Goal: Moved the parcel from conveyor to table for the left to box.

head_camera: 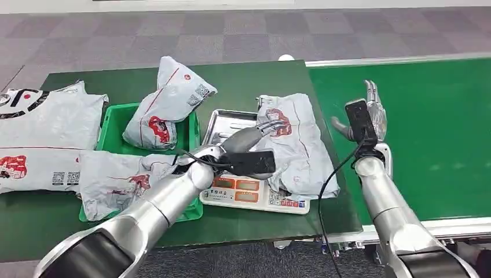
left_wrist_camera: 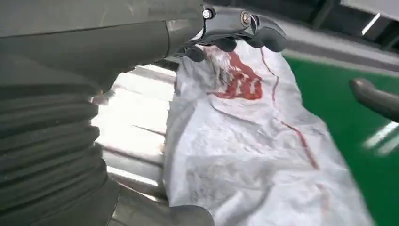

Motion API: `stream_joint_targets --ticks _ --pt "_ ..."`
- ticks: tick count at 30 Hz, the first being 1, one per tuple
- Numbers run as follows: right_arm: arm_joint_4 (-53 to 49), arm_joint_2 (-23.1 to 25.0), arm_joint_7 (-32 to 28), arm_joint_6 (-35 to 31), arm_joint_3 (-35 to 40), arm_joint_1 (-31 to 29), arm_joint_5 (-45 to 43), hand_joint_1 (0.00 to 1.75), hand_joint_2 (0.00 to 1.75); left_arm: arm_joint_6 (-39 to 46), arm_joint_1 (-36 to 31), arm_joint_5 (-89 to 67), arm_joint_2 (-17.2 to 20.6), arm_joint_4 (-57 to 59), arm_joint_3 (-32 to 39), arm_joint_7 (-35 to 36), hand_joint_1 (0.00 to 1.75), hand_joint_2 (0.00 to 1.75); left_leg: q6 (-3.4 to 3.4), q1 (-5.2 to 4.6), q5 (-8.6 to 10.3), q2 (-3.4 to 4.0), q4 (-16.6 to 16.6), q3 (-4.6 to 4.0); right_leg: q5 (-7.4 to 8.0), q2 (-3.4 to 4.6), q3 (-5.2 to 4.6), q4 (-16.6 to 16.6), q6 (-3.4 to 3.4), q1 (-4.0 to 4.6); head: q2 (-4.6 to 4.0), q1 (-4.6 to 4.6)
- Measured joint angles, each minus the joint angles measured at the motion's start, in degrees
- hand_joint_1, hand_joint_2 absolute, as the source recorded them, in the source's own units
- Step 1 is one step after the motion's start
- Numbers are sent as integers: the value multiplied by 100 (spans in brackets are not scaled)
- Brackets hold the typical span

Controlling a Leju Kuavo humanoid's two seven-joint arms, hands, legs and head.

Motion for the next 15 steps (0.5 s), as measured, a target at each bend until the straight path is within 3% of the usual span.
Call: stream_joint_targets --ticks 3,10,11,12,15 --pt "-13 -20 -50 238 -192 213 -31 0 175 312 187 -592 -20 -125 -378 85 0 175 1 0 -2 -5 0 -3 -1 -4 2 0 1 0 -2 2" --pt "-567 33 -138 734 -614 721 300 0 175 49 260 -2233 -61 -103 -1545 595 0 175 2 0 -3 -7 0 -6 -3 -6 1 -1 3 0 -2 2" --pt "-748 72 -95 751 -668 813 369 0 175 93 254 -2472 -93 -79 -1753 775 24 175 2 0 -3 -7 0 -6 -3 -6 1 -1 3 0 -2 0" --pt "-969 114 -22 771 -716 945 437 0 175 132 261 -2613 -123 -70 -1948 960 175 175 2 0 -3 -7 -1 -6 -3 -6 1 -1 3 1 0 2" --pt "-1581 219 105 835 -855 1329 555 0 175 244 308 -2644 -201 -70 -2295 1395 175 175 1 0 -4 -12 -3 -8 -5 -13 1 -1 3 0 0 0"
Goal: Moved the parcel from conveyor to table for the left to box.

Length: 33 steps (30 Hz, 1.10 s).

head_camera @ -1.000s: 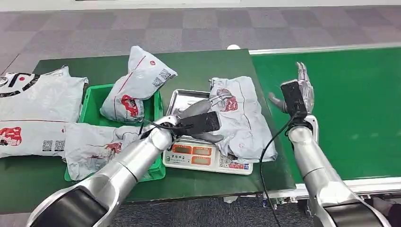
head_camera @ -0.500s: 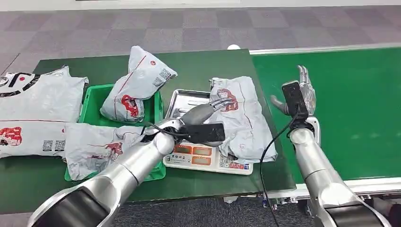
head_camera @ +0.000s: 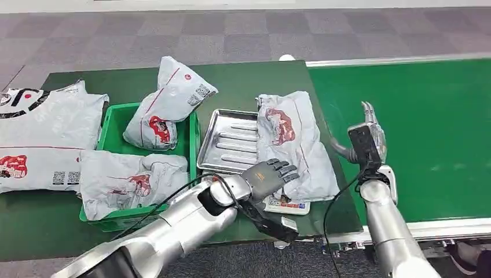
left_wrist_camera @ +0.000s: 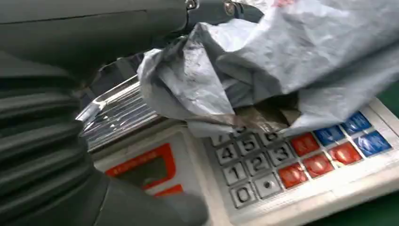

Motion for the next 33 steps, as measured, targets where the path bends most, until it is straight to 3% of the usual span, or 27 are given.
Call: stream_joint_targets --ticks 8,24,33 --pt "-625 72 -70 184 -345 371 9 0 175 584 115 389 -66 0 -157 365 175 175 1 -1 0 3 0 1 0 2 1 -1 1 -1 0 2" --pt "-762 114 -175 122 -448 436 2 0 175 1003 192 518 -96 -13 -157 443 175 175 0 0 0 5 0 4 0 4 2 0 0 0 0 0" --pt "-1018 122 -343 -236 -483 677 13 0 175 2218 27 187 -96 -28 28 721 175 175 0 0 0 3 0 2 0 2 2 0 0 0 0 0"
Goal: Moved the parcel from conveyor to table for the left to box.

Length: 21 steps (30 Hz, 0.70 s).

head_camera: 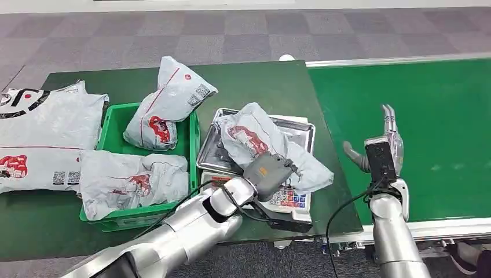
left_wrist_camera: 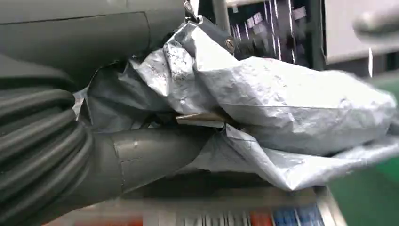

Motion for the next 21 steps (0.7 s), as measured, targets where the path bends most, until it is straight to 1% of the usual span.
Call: stream_joint_targets --ticks 5,8,13,17,20,21 --pt "-277 90 28 -131 -31 234 144 0 175 282 -280 -796 2 -87 553 -28 175 175 -1 1 1 0 0 1 0 0 0 0 0 1 0 2" --pt "-485 136 113 -149 -72 378 225 0 175 293 -437 -949 2 -234 935 -70 175 175 -1 1 1 0 0 0 0 0 0 1 0 1 0 2" --pt "-525 129 175 -64 -164 375 180 0 175 448 -693 -1296 56 -505 1550 129 175 175 -1 0 1 2 0 -1 0 3 0 2 0 0 -2 2" --pt "-424 70 146 -20 -164 241 92 0 175 619 -757 -1715 230 -608 1920 313 175 175 0 0 3 4 0 0 1 4 0 2 -1 0 0 2" --pt "-346 17 155 -22 -164 134 66 0 175 626 -770 -2233 470 -682 2125 641 175 175 -1 1 5 7 0 3 2 6 0 6 -1 1 -2 0" --pt "-335 -11 164 -26 -164 132 59 0 175 588 -770 -2392 626 -706 2202 763 175 175 -1 1 5 7 0 4 2 7 0 7 -2 1 0 0"
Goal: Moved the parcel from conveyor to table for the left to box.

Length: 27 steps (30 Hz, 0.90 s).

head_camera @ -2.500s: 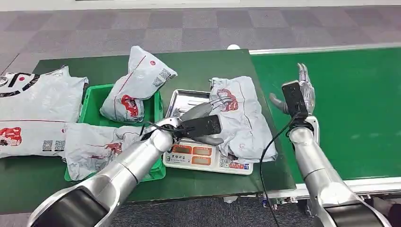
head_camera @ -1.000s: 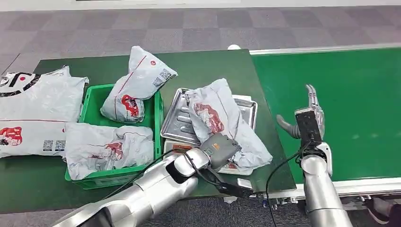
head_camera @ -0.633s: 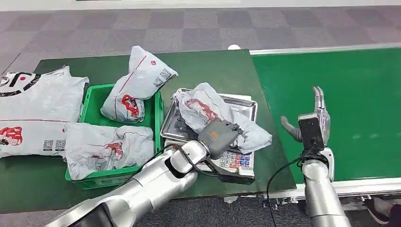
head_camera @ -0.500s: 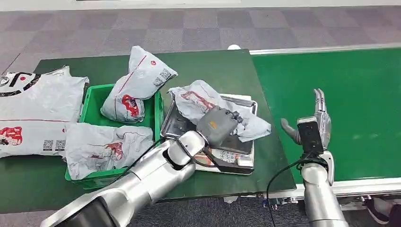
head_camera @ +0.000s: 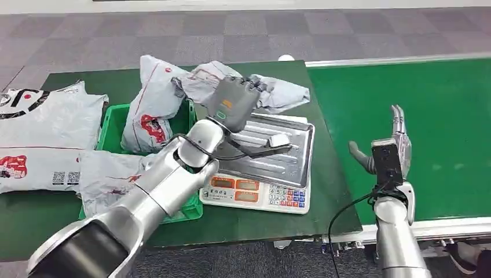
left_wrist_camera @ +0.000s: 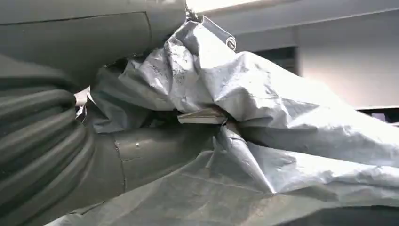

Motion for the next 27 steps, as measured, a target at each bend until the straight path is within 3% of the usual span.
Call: stream_joint_targets --ticks 4,7,27 --pt "0 -122 17 -4 -2 57 -31 0 175 -109 25 -212 518 -57 352 94 175 175 -4 3 2 9 -2 5 0 11 -5 2 -1 2 0 0" --pt "0 -157 17 -4 -2 62 -44 0 175 -122 34 -242 677 -90 454 94 175 175 -4 4 2 -2 -2 1 -2 0 -3 2 -2 3 -2 0" --pt "-2 -166 26 -2 -2 95 -44 0 175 -366 166 -416 963 -216 602 272 175 175 -2 0 -1 1 -2 -3 -2 3 -3 1 -1 0 0 0"
